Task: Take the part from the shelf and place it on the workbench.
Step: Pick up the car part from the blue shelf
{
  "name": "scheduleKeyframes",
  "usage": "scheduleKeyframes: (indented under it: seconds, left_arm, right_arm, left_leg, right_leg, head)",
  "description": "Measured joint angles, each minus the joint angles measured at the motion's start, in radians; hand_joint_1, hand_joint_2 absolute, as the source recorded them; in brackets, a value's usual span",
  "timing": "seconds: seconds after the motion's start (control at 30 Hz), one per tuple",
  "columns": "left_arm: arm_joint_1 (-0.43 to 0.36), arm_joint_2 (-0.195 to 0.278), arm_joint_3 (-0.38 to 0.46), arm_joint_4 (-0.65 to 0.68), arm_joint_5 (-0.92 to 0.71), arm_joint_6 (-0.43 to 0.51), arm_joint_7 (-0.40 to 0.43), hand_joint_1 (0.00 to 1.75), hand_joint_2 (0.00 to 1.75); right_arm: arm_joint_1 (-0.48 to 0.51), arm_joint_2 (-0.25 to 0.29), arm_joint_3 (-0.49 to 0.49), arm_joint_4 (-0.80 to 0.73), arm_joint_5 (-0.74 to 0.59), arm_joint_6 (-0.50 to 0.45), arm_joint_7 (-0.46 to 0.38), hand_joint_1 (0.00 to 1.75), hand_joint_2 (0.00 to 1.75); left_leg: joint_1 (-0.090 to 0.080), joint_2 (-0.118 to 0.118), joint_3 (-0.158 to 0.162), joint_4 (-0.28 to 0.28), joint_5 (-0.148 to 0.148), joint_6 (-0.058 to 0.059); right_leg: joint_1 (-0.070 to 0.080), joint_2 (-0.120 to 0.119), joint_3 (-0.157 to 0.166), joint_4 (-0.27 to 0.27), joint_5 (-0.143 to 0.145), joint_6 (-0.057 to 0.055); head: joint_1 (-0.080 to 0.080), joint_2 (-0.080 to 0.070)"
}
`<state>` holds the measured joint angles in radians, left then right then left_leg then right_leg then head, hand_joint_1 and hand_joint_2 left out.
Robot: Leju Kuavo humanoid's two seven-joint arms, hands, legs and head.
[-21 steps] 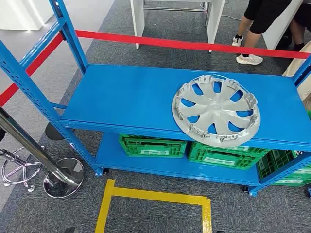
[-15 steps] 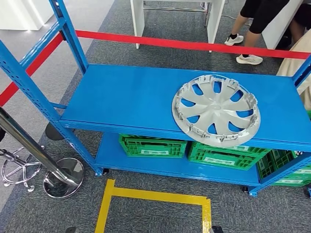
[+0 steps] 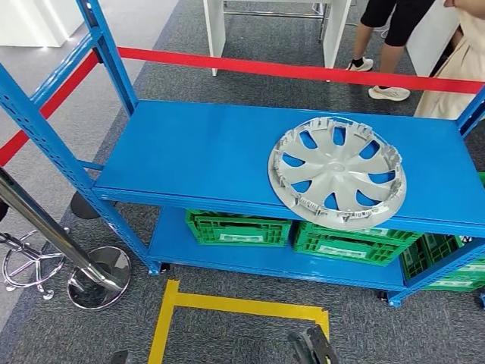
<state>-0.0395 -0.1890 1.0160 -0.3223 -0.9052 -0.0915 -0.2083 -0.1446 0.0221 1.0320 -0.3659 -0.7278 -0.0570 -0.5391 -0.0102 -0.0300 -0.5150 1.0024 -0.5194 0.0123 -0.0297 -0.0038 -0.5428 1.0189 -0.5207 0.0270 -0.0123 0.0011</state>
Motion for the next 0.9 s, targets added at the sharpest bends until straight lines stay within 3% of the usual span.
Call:
scheduleKeyframes:
  seconds: [0.23, 0.37, 0.9]
  left_arm:
    - [-0.016, -0.016, 0.071, 0.012, -0.103, 0.006, -0.035, 0.00, 0.00]
    - [-0.020, -0.022, 0.090, 0.017, -0.137, 0.008, -0.065, 0.00, 0.00]
    - [-0.024, -0.035, 0.123, 0.031, -0.193, -0.018, -0.243, 0.00, 0.00]
  right_arm:
    - [0.014, 0.000, -0.029, -0.125, 0.176, -0.004, -0.046, 0.00, 0.00]
    - [0.039, 0.000, -0.079, -0.199, 0.287, 0.011, -0.053, 0.00, 1.75]
    - [0.180, 0.000, -0.357, -0.543, 0.663, 0.048, -0.059, 0.00, 1.75]
  left_leg:
    - [0.000, 0.000, 0.000, 0.000, 0.000, 0.000]
    - [0.000, 0.000, 0.000, 0.000, 0.000, 0.000]
    - [0.000, 0.000, 0.000, 0.001, 0.000, 0.000]
  right_leg:
    - [0.000, 0.000, 0.000, 0.000, 0.000, 0.000]
    - [0.000, 0.000, 0.000, 0.000, 0.000, 0.000]
    - [0.000, 0.000, 0.000, 0.000, 0.000, 0.000]
  head:
    - [0.000, 0.000]
    - [0.000, 0.000]
    - [0.000, 0.000]
